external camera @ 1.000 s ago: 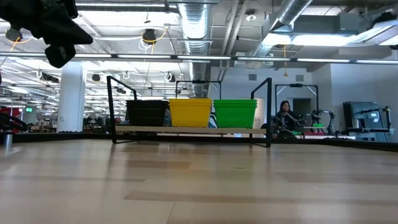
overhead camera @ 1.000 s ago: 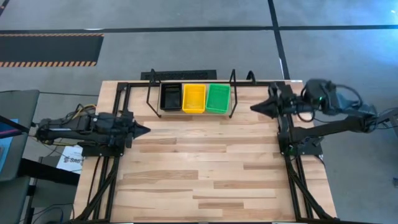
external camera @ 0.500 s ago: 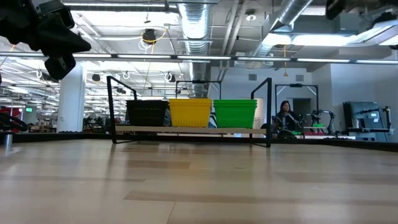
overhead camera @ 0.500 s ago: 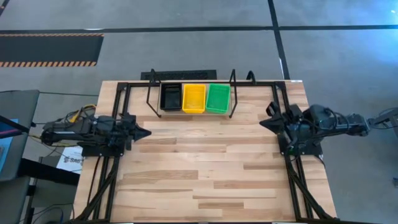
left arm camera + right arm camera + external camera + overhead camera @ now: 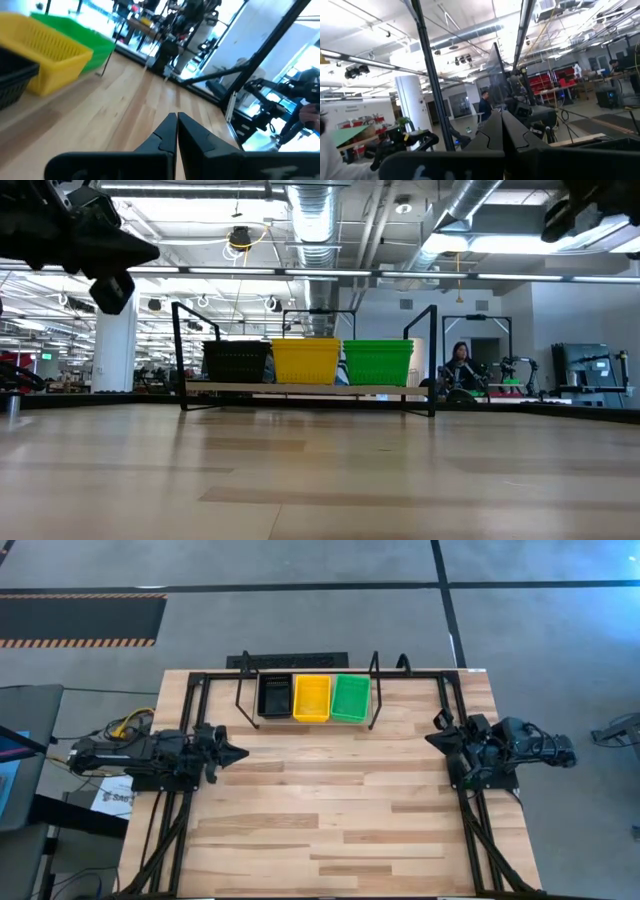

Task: Stack baskets on shelf by color
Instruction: Return to Home Position

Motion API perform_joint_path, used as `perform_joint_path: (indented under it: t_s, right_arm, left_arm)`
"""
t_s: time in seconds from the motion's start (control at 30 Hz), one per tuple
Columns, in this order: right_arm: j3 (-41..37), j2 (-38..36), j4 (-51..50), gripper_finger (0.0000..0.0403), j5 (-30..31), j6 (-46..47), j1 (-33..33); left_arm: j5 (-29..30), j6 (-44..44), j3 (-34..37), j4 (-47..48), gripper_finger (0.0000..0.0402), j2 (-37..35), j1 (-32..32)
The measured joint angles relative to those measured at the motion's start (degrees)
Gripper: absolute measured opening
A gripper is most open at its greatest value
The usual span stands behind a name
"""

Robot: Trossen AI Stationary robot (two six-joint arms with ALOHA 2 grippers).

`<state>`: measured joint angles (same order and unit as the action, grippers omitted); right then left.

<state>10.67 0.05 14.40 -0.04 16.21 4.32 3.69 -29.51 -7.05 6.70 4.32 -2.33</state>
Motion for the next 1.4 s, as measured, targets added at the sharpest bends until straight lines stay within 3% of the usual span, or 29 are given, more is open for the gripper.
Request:
perform_joint_path:
  t_s: [0.2, 0.37, 0.43, 0.63, 1.03, 1.13, 1.27, 1.4]
  right_arm:
    - [-0.7, 0.1, 0.7, 0.0000, 1.4, 0.4, 0.0]
    - [-0.6, 0.1, 0.9, 0.0016, 14.6, 7.0, 0.0]
    - [-0.6, 0.1, -0.2, 0.0025, 17.2, 7.3, 0.0]
    - [-0.6, 0.3, -1.5, 0.0041, 15.7, 7.4, 0.7]
    - [-0.6, 0.3, -7.9, 0.0042, 15.0, 12.3, 2.8]
    - [-0.6, 0.2, -7.9, 0.0042, 14.8, 12.3, 2.8]
    - [-0.6, 0.2, -8.4, 0.0042, 9.8, 2.0, 3.6]
    - [-0.6, 0.2, -9.6, 0.0043, 3.8, 2.4, 5.1]
  left_arm:
    - [-1.4, 0.6, 3.6, -4.6, 0.0000, 0.0, 0.0]
    - [3.9, -6.8, 3.4, 0.2, 0.0000, 0.2, 0.0]
    - [4.5, -8.3, 3.3, 0.2, 0.0000, 0.5, 0.0]
    - [0.7, -7.1, 3.1, 1.4, 0.0000, 0.5, 0.0]
    - [3.0, -9.1, 3.1, 1.2, 0.0000, 0.4, -0.1]
    - [2.9, -5.2, 3.1, 1.2, 0.0000, 0.4, -0.1]
    - [0.0, 1.6, 3.2, -0.7, 0.0000, 0.4, -0.2]
    - [-3.0, 5.5, 3.2, -2.4, 0.0000, 0.4, -0.2]
